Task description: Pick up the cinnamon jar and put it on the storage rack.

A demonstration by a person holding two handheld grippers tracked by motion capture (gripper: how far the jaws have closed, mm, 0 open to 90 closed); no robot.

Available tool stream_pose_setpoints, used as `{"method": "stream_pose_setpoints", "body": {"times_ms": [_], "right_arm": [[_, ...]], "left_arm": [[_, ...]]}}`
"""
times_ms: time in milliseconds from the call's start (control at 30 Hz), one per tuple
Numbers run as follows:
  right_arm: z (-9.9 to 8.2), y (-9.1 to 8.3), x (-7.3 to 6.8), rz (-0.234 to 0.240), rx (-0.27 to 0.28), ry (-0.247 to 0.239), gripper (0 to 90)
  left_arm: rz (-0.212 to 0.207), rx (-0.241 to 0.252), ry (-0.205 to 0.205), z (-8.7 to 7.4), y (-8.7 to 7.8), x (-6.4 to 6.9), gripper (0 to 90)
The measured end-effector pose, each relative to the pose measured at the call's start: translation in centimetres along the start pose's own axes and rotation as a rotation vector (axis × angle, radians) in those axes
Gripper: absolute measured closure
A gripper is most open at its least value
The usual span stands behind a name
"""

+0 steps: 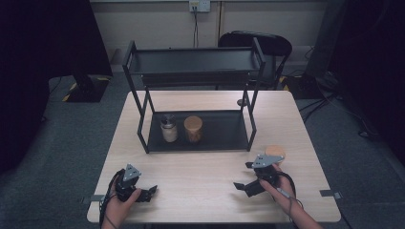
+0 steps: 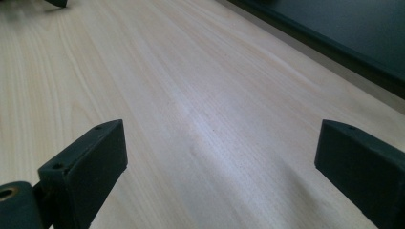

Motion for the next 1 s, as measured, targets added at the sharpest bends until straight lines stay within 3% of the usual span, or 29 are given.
{"method": "stream_pose_setpoints", "body": {"times_ms": [600,1000], "right_arm": [[-1.6,-1.5,-0.1,0.041,-0.034,-0.036,3.6],[-2.9,-2.5,-0.1,0.052,-0.052,-0.034,3.4]], "left_arm": [[0.000,0.000,0.000,0.0,0.0,0.0,0.1],[0.000,0.000,0.000,0.0,0.0,0.0,0.1]]}}
Point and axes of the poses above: each handheld gripper's, and its own axes: y roughly forward along the jaws, z roughly out of its top, x roughly to its right, the point moved 7 cm from there along y, roughly forward along the jaws, and after that the axes turned 3 degrees about -y, right-handed, at the moved point
